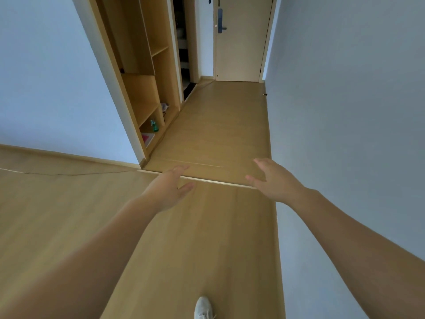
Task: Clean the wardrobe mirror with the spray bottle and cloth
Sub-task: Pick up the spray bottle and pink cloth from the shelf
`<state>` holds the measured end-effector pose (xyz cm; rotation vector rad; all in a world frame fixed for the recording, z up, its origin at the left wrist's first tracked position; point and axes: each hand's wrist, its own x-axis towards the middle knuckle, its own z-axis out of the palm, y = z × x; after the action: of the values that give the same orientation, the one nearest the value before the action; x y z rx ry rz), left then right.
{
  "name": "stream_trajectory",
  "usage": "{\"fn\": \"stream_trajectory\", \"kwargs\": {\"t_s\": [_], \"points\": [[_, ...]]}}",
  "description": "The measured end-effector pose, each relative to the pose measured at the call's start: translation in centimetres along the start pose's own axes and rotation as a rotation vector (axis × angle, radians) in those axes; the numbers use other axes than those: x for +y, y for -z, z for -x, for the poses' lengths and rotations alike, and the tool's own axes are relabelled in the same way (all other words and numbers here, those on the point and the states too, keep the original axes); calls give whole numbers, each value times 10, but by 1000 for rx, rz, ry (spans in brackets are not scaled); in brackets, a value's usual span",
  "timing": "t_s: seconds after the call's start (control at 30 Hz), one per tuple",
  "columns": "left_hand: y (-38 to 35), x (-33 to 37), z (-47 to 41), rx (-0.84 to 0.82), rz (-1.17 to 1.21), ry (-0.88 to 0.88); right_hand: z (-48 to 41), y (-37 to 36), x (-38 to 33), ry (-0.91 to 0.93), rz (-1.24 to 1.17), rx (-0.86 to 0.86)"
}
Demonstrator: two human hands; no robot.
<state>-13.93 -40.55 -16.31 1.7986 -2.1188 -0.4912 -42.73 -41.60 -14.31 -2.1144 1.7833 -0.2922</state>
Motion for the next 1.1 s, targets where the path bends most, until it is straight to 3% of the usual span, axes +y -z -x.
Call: {"fn": "stream_trajectory", "kwargs": {"t_s": [0.47,1.1], "points": [[-5,-34,-216,-106,-10,-49,-189,15,29,-82,-16,-54],[-49,10,-500,-6,24,134,-506,96,155,111,46,-166]]}}
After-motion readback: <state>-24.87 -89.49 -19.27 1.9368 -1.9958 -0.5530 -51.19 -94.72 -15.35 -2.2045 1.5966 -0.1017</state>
